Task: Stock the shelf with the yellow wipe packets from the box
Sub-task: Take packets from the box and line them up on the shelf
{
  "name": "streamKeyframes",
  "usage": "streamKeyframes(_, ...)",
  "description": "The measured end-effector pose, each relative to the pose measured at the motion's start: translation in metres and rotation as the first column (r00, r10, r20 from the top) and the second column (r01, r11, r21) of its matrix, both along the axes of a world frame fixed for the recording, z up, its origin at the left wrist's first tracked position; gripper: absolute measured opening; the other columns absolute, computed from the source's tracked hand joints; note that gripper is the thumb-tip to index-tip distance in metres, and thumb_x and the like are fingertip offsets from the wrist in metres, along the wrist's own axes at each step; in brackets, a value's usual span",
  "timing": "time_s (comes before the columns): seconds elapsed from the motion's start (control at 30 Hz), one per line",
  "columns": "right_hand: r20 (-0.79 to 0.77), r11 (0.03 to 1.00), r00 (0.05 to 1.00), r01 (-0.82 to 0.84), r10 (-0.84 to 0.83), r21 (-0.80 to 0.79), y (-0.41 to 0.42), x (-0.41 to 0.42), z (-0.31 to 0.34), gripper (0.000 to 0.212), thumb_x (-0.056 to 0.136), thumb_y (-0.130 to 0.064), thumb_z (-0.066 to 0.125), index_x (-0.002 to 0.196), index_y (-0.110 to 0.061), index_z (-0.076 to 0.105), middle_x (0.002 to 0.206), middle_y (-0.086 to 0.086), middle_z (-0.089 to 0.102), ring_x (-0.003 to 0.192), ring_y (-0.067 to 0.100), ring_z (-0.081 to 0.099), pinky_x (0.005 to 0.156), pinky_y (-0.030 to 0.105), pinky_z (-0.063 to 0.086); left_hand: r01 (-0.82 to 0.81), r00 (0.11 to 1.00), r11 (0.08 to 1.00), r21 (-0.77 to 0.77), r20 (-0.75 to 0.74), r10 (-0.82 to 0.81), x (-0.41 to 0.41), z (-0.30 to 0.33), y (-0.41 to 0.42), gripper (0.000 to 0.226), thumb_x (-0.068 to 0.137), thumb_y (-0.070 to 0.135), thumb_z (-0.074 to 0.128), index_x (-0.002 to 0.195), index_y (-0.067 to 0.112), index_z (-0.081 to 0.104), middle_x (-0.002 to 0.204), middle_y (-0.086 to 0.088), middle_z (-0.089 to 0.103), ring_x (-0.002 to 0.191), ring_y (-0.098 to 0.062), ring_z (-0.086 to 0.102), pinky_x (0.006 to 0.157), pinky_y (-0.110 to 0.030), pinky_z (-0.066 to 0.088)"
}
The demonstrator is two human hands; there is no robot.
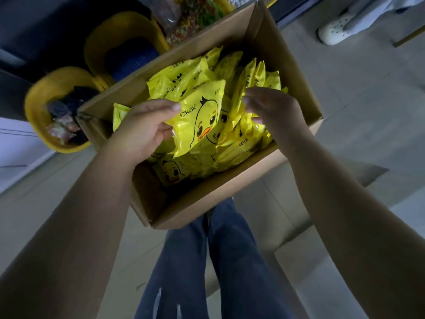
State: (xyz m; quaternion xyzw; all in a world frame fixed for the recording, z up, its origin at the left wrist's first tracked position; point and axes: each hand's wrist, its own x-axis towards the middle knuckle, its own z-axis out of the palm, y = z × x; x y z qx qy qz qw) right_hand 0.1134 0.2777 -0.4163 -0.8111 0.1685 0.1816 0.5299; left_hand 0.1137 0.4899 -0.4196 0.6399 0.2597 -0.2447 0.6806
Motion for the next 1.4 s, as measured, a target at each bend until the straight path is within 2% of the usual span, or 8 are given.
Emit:
streamKeyframes(0.2,-0.039,0.873,0.873,-0.487,0.486,-0.024,0.01,0.022,0.046,0.05,0.077,-0.036,0.068,0.124,-0.031,0.054,0.121,-0.02,0.049,0.112,-0.008,0.04,0.088,0.005,0.032,0.162,0.986,0.951,-0.265,0.08,-0.145,0.001,0.048,0.02,0.011,0.052,0.019,0.064,0.042,0.016,0.064,0.041,0.004,0.056,0.038,-0.003,0.055,0.04,-0.012,0.043)
streamKeyframes(0.37,-0.351,0.739,0.695,-0.673,0.628,-0.011,-0.011,0.033,0.057,0.028,0.063,-0.057,0.062,0.076,-0.032,0.064,0.076,-0.018,0.068,0.081,-0.002,0.058,0.082,0.019,0.043,0.232,0.964,0.906,-0.354,-0.042,-0.264,0.014,0.03,0.003,0.032,0.051,0.011,0.079,0.082,0.007,0.072,0.077,-0.01,0.072,0.071,-0.019,0.069,0.068,-0.031,0.057)
streamKeyframes(0.5,-0.372,0.907,0.845,-0.42,0.384,-0.02,-0.056,0.015,0.029,0.028,0.068,-0.05,0.066,0.08,-0.025,0.069,0.069,-0.014,0.07,0.078,0.01,0.065,0.09,0.031,0.048,0.045,0.983,0.956,-0.289,-0.159,-0.094,0.027,0.006,-0.043,0.021,0.084,0.03,0.059,0.093,0.012,0.066,0.083,-0.004,0.073,0.075,-0.015,0.069,0.067,-0.027,0.057)
streamKeyframes(0.63,-0.319,0.996,0.948,-0.011,-0.018,-0.089,-0.096,-0.009,0.009,0.014,0.078,-0.031,0.07,0.068,-0.021,0.065,0.048,-0.011,0.063,0.041,-0.002,0.054,0.049,0.01,0.044,0.064,0.989,0.998,-0.016,-0.134,-0.066,0.037,-0.028,-0.084,0.038,0.091,0.031,0.053,0.124,0.011,0.053,0.125,-0.007,0.059,0.115,-0.018,0.056,0.093,-0.028,0.043)
streamKeyframes(0.73,-0.237,0.979,0.95,0.191,-0.204,-0.079,-0.112,-0.019,-0.003,0.019,0.079,-0.025,0.069,0.062,-0.021,0.062,0.038,-0.013,0.054,0.034,-0.002,0.047,0.04,0.01,0.039,0.222,0.972,0.968,0.115,-0.102,-0.211,0.039,-0.05,-0.117,0.054,0.089,0.041,0.053,0.136,0.015,0.042,0.135,-0.002,0.05,0.127,-0.02,0.044,0.098,-0.03,0.037)
streamKeyframes(1.0,-0.234,0.96,0.939,0.272,-0.25,0.066,-0.116,-0.029,-0.017,0.015,0.08,-0.02,0.067,0.066,-0.018,0.063,0.044,-0.011,0.062,0.039,0.0,0.055,0.042,0.012,0.045,0.247,0.969,0.902,0.355,-0.067,-0.239,0.041,-0.072,-0.136,0.042,0.098,0.036,0.035,0.133,0.014,0.047,0.136,-0.004,0.049,0.113,-0.009,0.045,0.08,-0.017,0.032)
streamKeyframes(1.17,-0.189,0.94,0.939,0.313,-0.286,0.137,-0.107,-0.024,-0.013,0.02,0.083,-0.017,0.063,0.064,-0.015,0.057,0.038,-0.012,0.056,0.035,-0.002,0.052,0.037,0.01,0.04,0.179,0.977,0.915,0.361,-0.171,-0.123,0.046,-0.066,-0.094,0.045,0.098,0.031,0.04,0.141,0.019,0.035,0.149,0.001,0.032,0.134,-0.018,0.032,0.065,-0.004,0.038)
streamKeyframes(1.4,-0.183,0.932,0.938,0.324,-0.295,0.163,-0.086,0.005,-0.028,0.018,0.082,-0.02,0.066,0.065,-0.018,0.061,0.05,-0.01,0.064,0.048,0.002,0.06,0.05,0.018,0.048,0.319,0.946,0.808,0.495,-0.21,-0.245,0.044,-0.07,-0.029,0.05,0.092,0.029,0.052,0.138,0.017,0.038,0.143,-0.006,0.041,0.124,-0.023,0.046,0.088,-0.026,0.046)
